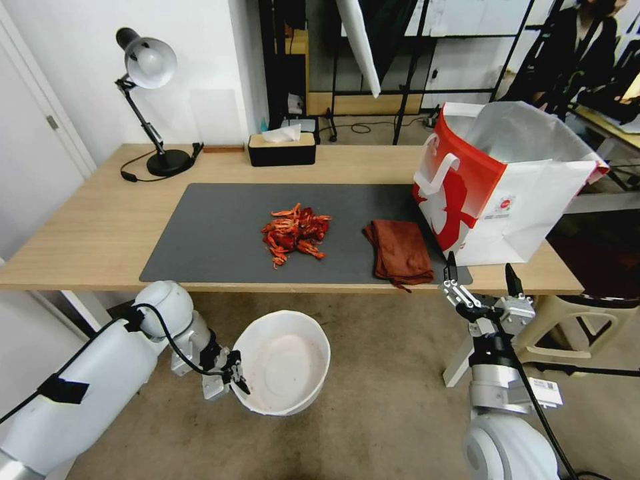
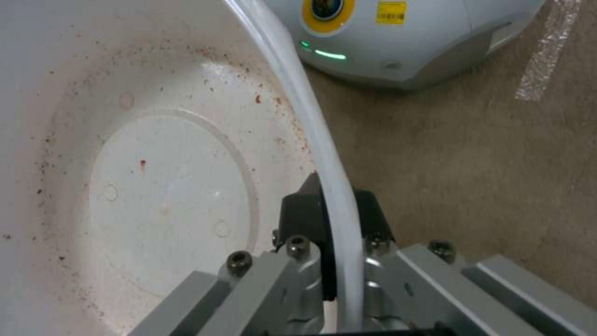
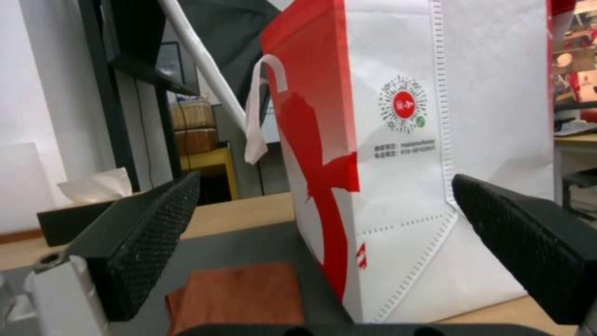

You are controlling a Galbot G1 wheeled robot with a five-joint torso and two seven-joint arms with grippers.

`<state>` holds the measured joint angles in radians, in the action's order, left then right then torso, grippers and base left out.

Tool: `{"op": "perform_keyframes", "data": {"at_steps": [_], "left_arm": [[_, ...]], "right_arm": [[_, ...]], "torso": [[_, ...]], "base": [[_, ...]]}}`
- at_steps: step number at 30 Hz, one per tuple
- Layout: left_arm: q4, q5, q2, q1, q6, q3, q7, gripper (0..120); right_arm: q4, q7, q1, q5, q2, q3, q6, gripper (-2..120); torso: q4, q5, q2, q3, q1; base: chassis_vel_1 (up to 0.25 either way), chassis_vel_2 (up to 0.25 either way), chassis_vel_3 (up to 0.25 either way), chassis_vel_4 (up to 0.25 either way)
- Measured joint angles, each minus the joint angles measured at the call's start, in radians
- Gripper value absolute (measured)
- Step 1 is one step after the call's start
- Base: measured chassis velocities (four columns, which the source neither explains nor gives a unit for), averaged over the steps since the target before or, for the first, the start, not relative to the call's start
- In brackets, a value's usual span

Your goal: Sweep shrimp from table into container with towel, then put container into takeout bag.

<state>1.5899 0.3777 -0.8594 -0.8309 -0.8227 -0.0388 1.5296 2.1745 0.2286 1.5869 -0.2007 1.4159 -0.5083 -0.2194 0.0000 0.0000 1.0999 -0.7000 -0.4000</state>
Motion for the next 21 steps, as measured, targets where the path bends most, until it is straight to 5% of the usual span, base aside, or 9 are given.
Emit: {"op": "perform_keyframes", "data": {"at_steps": [13, 21], "left_arm": [[-0.018, 0.005, -0.010, 0.025, 0.000, 0.024, 0.000, 0], [-0.084, 0.017, -0.059, 0.149, 0.000, 0.124, 0.000, 0]], "right_arm": [[0.008, 0.037, -0.073, -0.056, -0.077, 0.052, 0.114, 100], [-0.009, 0.057, -0.104, -0.088, -0.137, 0.066, 0.158, 100]], "torso": [[0.0001, 0.0001, 0.000, 0.000, 0.000], [0.0002, 0.0003, 0.000, 0.000, 0.000]], "base": [[0.000, 0.000, 0.000, 0.000], [0.000, 0.000, 0.000, 0.000]]}}
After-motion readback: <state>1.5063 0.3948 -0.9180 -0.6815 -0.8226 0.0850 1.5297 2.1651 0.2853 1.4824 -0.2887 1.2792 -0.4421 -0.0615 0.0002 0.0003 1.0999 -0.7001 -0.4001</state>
